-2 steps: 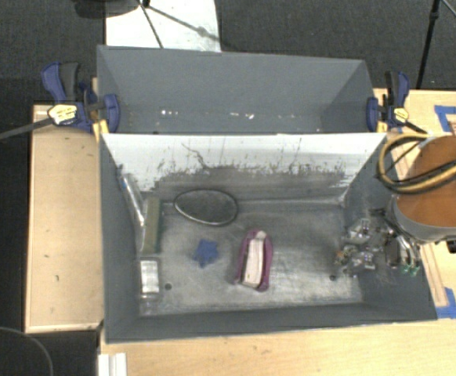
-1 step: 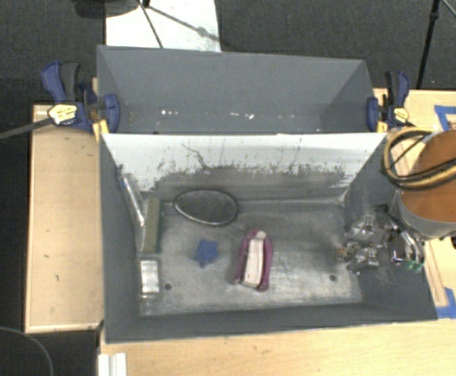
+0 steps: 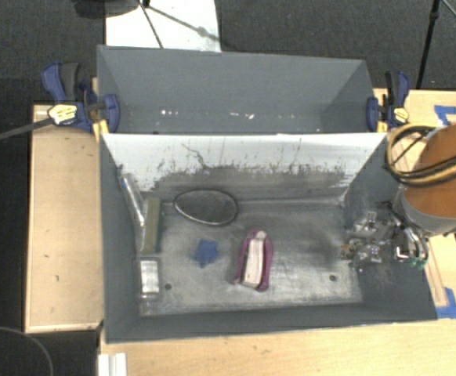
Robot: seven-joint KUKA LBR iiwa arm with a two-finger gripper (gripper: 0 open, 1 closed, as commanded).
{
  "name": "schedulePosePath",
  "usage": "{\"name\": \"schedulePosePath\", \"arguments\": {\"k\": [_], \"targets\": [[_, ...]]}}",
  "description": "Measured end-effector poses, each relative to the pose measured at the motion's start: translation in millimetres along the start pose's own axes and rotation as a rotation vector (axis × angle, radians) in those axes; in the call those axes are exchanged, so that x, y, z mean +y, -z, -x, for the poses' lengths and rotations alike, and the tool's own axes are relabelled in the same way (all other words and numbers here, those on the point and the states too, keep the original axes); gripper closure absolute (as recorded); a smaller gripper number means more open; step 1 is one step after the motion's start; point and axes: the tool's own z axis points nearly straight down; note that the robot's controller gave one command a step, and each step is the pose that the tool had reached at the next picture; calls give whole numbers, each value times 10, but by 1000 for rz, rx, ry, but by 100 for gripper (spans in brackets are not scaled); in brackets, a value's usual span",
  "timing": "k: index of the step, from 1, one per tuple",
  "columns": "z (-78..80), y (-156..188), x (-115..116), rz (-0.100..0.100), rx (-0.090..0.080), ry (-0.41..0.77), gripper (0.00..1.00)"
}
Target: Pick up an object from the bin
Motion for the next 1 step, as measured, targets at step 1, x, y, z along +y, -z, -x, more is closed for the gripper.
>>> {"name": "schedulePosePath", "arguments": {"k": [1], "targets": [[14,131,-4,0,0,2,100]]}}
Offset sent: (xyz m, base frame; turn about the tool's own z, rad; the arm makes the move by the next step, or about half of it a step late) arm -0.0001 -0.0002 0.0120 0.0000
